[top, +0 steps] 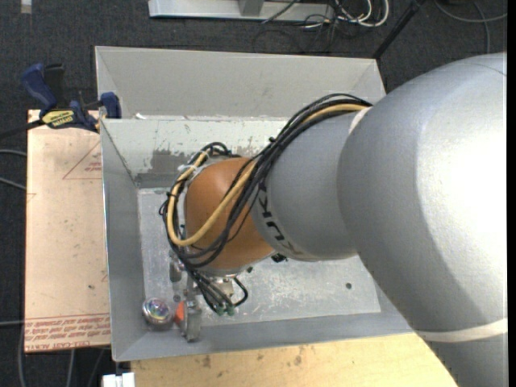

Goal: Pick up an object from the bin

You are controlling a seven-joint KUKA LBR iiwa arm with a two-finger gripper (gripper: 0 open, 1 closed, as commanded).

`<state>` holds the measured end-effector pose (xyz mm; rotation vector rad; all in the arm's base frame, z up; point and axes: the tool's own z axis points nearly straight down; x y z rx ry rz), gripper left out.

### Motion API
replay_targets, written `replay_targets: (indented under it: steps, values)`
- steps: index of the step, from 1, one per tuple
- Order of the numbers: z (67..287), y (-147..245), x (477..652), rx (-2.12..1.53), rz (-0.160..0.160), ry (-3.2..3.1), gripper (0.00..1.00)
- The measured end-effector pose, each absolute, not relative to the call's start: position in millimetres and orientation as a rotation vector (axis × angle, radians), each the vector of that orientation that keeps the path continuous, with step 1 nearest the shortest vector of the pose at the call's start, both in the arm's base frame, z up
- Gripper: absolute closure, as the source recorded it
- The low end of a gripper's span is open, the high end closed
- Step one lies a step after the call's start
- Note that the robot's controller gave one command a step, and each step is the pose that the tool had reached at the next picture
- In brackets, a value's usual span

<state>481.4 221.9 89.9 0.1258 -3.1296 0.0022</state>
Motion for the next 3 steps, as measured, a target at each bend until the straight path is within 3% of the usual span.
replay_targets:
  steps: [1,2,3]
  values:
    - [93.6,222.6,486.8,0.121,-0.005,-3.142,1.0]
    - [92.9,222.3,486.3,0.12,-0.004,-3.141,0.0]
    - [93.5,222.5,486.7,0.12,-0.005,-3.142,1.0]
